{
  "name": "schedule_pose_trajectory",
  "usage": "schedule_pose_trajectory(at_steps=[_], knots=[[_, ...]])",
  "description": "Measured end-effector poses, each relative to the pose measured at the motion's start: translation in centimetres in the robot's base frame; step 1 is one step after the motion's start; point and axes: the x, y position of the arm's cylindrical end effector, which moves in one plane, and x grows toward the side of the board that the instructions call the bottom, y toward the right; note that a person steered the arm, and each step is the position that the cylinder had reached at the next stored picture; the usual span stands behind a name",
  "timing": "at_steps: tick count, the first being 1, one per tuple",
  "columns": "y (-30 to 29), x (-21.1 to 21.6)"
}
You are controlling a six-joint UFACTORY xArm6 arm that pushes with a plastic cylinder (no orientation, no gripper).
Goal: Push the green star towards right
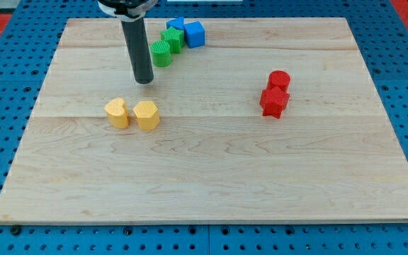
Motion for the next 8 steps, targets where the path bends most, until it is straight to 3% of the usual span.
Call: schedule_pose_trajectory(at_steps=[5, 8], knots=[[-0.2, -5.4], [0.3, -11.7]])
